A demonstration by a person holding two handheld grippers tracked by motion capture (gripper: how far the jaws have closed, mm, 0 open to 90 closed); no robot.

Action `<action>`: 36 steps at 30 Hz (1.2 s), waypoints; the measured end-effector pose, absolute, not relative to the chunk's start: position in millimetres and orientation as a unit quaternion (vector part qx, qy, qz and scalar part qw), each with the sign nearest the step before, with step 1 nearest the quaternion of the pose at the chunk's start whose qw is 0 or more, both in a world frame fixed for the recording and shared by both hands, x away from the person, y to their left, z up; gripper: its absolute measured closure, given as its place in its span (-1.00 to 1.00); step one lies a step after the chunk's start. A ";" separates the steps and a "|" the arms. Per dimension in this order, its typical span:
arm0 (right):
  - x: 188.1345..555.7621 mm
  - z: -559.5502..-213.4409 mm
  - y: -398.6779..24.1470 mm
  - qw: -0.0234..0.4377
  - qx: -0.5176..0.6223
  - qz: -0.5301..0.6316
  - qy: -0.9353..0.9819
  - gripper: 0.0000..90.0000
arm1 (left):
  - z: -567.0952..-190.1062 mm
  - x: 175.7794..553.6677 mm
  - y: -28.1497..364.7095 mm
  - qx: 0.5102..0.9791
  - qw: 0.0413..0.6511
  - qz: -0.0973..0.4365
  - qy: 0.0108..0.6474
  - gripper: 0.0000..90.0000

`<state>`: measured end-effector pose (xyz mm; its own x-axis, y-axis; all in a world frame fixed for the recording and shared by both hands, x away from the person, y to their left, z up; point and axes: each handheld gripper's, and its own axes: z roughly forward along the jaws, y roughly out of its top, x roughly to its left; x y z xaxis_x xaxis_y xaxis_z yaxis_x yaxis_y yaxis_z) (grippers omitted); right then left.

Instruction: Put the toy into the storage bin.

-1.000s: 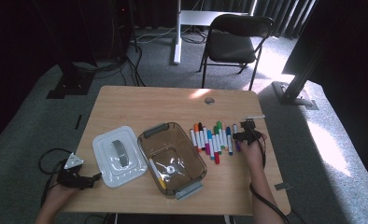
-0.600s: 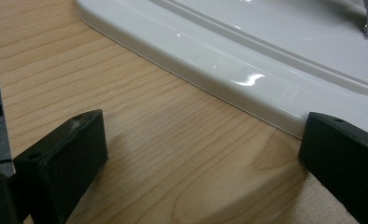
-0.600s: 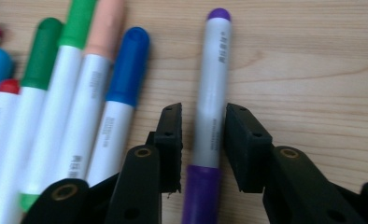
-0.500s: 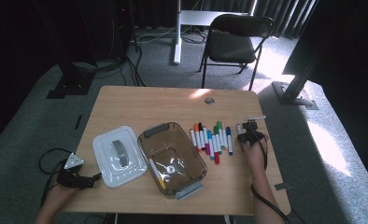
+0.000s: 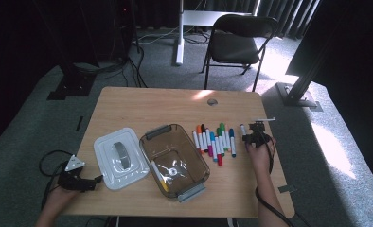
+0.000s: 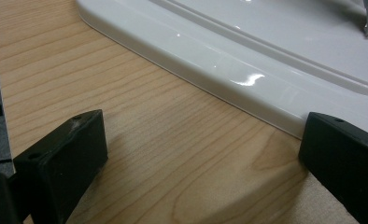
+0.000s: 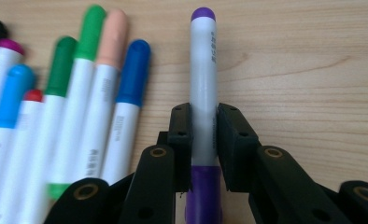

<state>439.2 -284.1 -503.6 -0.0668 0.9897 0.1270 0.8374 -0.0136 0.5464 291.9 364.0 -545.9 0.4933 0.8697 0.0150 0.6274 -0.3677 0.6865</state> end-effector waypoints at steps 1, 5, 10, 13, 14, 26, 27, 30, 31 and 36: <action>437.1 -500.6 -284.4 0.150 0.666 0.256 0.684 0.70 | -545.9 291.9 364.0 0.804 0.316 0.192 0.465 -0.96; 430.0 -487.8 -281.5 0.149 0.660 0.266 0.686 0.70 | -546.0 291.9 363.9 0.804 0.316 0.192 0.465 -0.96; 419.1 -469.6 -271.4 0.148 0.648 0.288 0.690 0.70 | -545.9 292.0 364.0 0.804 0.316 0.192 0.465 -0.96; 411.9 -457.8 -262.2 0.150 0.635 0.300 0.696 0.70 | -545.9 291.9 364.0 0.804 0.316 0.192 0.465 -0.96; 409.5 -453.7 -259.0 0.150 0.633 0.305 0.696 0.70 | -545.9 292.0 364.0 0.804 0.316 0.192 0.465 -0.96; 378.9 -397.1 -216.6 0.159 0.571 0.360 0.720 0.70 | -545.9 291.9 364.0 0.804 0.316 0.192 0.465 -0.96; 376.6 -392.9 -213.1 0.157 0.565 0.366 0.723 0.70 | -545.9 292.0 364.0 0.804 0.316 0.192 0.465 -0.96; 371.2 -381.6 -203.7 0.154 0.551 0.376 0.729 0.70 | -545.9 291.9 364.0 0.804 0.315 0.192 0.465 -0.96; 369.8 -378.4 -200.9 0.150 0.546 0.381 0.731 0.70 | -545.9 292.0 364.1 0.805 0.315 0.193 0.465 -0.96; 362.5 -364.7 -185.4 0.145 0.526 0.397 0.738 0.70 | -546.0 292.1 364.0 0.804 0.316 0.193 0.465 -0.96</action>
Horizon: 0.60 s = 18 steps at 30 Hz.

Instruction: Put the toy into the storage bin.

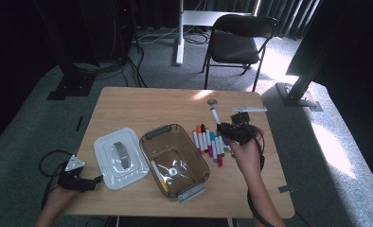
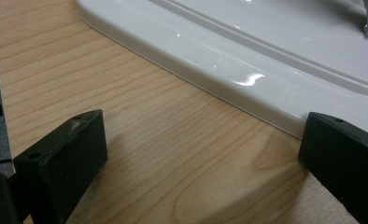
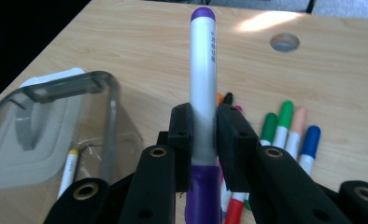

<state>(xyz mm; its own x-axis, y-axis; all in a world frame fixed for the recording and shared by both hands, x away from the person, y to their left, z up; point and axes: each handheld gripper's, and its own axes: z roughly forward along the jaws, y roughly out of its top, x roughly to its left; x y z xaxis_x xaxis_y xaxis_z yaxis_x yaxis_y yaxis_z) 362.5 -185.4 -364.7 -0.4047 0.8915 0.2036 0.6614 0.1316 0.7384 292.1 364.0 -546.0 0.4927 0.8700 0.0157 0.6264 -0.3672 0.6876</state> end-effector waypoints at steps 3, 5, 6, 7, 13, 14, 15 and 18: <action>358.7 -360.1 -173.6 0.144 0.514 0.403 0.744 0.70 | -545.9 292.1 364.0 0.804 0.316 0.192 0.465 -0.96; 357.0 -358.1 -165.2 0.136 0.506 0.410 0.746 0.70 | -545.9 292.1 364.0 0.804 0.316 0.192 0.465 -0.96; 356.4 -357.4 -160.7 0.135 0.502 0.412 0.749 0.70 | -545.8 292.1 364.0 0.804 0.315 0.192 0.465 -0.96; 355.5 -356.5 -155.2 0.129 0.497 0.415 0.751 0.70 | -545.9 292.1 364.0 0.804 0.316 0.192 0.465 -0.96; 351.2 -357.1 -127.8 0.107 0.474 0.426 0.763 0.70 | -545.9 292.2 364.1 0.805 0.316 0.192 0.464 -0.96; 350.8 -358.0 -123.9 0.104 0.471 0.425 0.766 0.70 | -545.8 292.3 364.2 0.805 0.316 0.192 0.464 -0.96; 350.4 -359.5 -118.9 0.101 0.467 0.423 0.770 0.70 | -545.9 292.3 364.2 0.805 0.316 0.192 0.464 -0.96; 349.3 -364.8 -105.5 0.093 0.458 0.417 0.780 0.70 | -546.0 292.2 364.0 0.804 0.316 0.191 0.465 -0.96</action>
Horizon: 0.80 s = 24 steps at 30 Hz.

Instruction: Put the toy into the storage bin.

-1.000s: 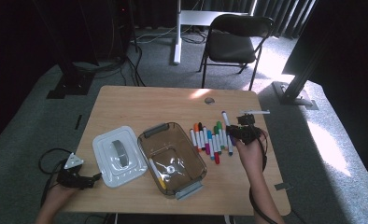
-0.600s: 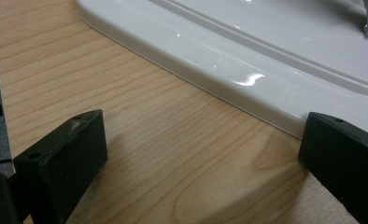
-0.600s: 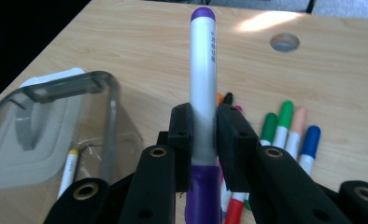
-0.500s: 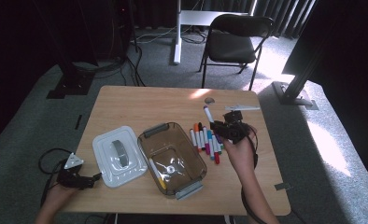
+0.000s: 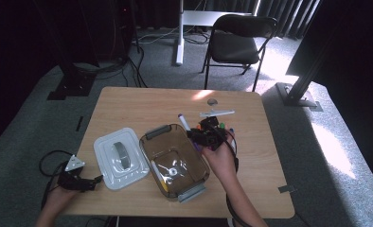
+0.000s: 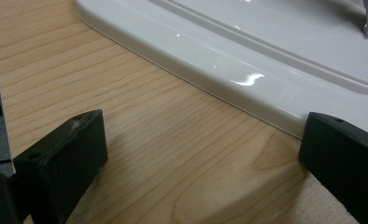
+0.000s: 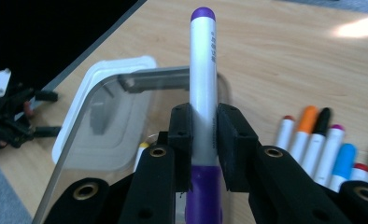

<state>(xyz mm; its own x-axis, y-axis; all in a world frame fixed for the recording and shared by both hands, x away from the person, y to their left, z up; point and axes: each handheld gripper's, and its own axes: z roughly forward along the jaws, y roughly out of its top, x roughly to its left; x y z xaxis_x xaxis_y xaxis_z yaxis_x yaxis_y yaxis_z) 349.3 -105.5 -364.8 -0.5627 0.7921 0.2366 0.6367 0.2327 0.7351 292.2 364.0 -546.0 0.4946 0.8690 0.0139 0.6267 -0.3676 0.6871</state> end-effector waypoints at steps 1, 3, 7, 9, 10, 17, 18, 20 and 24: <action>349.4 -366.9 -101.7 0.092 0.456 0.414 0.782 0.70 | -546.0 292.2 364.0 0.804 0.316 0.191 0.465 -0.96; 349.8 -371.9 -94.1 0.083 0.453 0.411 0.787 0.70 | -545.9 292.2 364.0 0.805 0.316 0.191 0.465 -0.96; 348.9 -379.8 -81.0 0.069 0.444 0.403 0.798 0.70 | -545.9 292.2 364.1 0.805 0.316 0.192 0.464 -0.96; 348.1 -384.2 -73.7 0.063 0.441 0.397 0.803 0.70 | -545.9 292.2 364.1 0.805 0.316 0.192 0.464 -0.96; 348.0 -386.8 -70.2 0.058 0.438 0.393 0.806 0.70 | -545.9 292.2 364.1 0.805 0.316 0.192 0.464 -0.96; 347.2 -403.8 -46.4 0.038 0.425 0.366 0.827 0.70 | -546.0 292.2 364.1 0.805 0.316 0.192 0.464 -0.96; 347.4 -405.1 -44.6 0.036 0.424 0.363 0.829 0.70 | -546.0 292.2 364.1 0.805 0.316 0.192 0.464 -0.96; 348.0 -408.5 -40.0 0.033 0.423 0.360 0.831 0.70 | -546.0 292.2 364.1 0.805 0.316 0.192 0.464 -0.96; 347.9 -414.8 -29.5 0.029 0.418 0.342 0.841 0.70 | -546.0 292.2 364.1 0.805 0.316 0.192 0.464 -0.96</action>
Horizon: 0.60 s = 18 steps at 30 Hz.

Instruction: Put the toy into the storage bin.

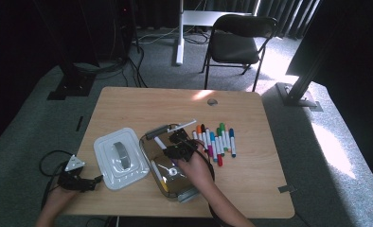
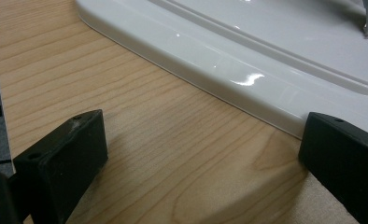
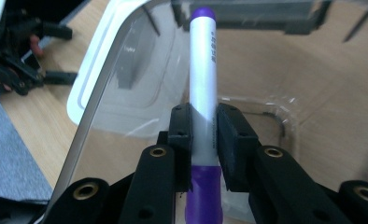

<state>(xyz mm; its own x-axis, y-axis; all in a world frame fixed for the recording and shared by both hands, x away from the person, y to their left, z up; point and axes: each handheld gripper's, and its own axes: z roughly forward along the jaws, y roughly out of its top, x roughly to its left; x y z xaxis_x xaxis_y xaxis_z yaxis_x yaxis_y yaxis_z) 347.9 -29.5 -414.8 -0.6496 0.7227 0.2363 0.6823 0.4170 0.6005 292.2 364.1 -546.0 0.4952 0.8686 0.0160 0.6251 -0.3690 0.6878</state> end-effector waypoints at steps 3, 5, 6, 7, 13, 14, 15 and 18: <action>348.2 -419.8 -23.0 0.031 0.416 0.331 0.846 0.70 | -546.0 292.3 364.1 0.805 0.316 0.192 0.464 -0.96; 349.1 -423.0 -18.8 0.031 0.414 0.323 0.850 0.70 | -546.0 292.3 364.1 0.805 0.316 0.192 0.464 -0.96; 349.5 -424.7 -16.3 0.028 0.413 0.321 0.852 0.70 | -546.0 292.3 364.1 0.805 0.316 0.192 0.464 -0.96; 349.9 -425.7 -14.7 0.024 0.412 0.320 0.853 0.70 | -546.0 292.3 364.1 0.805 0.316 0.192 0.464 -0.96; 353.9 -433.7 -1.4 0.003 0.404 0.297 0.865 0.70 | -545.9 292.3 364.3 0.806 0.316 0.192 0.463 -0.96; 354.6 -435.5 0.6 0.003 0.403 0.293 0.867 0.70 | -545.9 292.3 364.3 0.806 0.316 0.192 0.463 -0.96; 355.4 -437.6 2.7 0.000 0.406 0.286 0.868 0.70 | -545.9 292.3 364.3 0.806 0.316 0.192 0.463 -0.96; 356.6 -442.3 6.9 0.000 0.402 0.270 0.875 0.70 | -546.0 292.3 364.1 0.805 0.317 0.191 0.464 -0.96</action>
